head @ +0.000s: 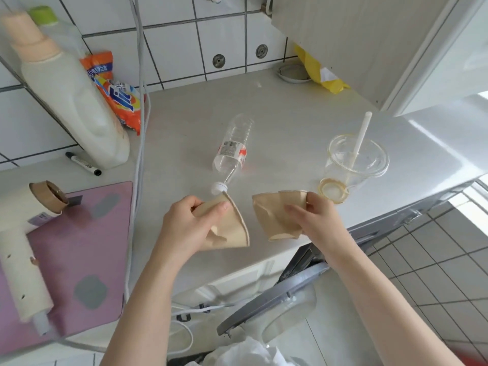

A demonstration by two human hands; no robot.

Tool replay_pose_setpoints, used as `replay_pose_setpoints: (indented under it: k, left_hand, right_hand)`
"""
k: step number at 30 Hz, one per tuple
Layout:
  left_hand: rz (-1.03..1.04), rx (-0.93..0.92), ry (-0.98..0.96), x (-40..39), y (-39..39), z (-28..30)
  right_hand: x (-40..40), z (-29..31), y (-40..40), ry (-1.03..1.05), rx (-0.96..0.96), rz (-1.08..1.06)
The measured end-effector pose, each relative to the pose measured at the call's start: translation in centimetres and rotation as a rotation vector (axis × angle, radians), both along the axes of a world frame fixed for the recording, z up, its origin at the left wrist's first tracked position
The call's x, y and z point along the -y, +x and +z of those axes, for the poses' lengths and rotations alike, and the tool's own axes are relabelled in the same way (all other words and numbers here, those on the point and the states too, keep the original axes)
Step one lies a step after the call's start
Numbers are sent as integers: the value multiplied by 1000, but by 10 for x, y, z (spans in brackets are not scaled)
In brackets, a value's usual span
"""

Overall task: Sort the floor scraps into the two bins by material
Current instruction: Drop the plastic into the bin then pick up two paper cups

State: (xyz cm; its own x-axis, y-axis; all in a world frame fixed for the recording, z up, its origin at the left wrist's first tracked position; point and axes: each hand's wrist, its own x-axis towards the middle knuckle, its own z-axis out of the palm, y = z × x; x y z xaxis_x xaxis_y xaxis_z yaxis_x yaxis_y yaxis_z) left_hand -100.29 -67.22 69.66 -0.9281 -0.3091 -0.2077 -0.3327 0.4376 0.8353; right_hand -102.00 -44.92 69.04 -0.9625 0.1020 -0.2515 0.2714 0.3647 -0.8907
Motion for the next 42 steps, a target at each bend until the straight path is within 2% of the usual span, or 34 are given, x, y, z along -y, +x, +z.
replay_pose_setpoints:
  k: [3,6,11,19,23,28,36,40,42]
  left_hand:
    - [-72,-122,-99,-27,3,8]
    - [-179,-223,52,-57,3,8]
    - [-397,-218,138,-117,7,-3]
    - [-736,-43,194,-225,80,-29]
    - [-895,82,193,-283,143,-41]
    - [-1084,96,152,-344,241,-53]
    - [-1170,220,76,-420,383,-107]
    - [-1249,358,44,-457,440,-148]
    - [-1258,503,13,-477,461,-174]
  right_hand:
    - [-18,4,14,22,-30,-34]
    - [-39,1,35,66,-37,-119]
    - [-87,-14,91,71,-49,-368]
    - [-166,-42,237,66,14,-766]
    - [-196,-49,332,67,15,-948]
    - [-218,-62,461,32,52,-1108]
    - [-259,-91,647,-66,126,-1392]
    - [-290,-120,711,-79,191,-1534]
    - [-305,-140,731,-118,249,-1570]
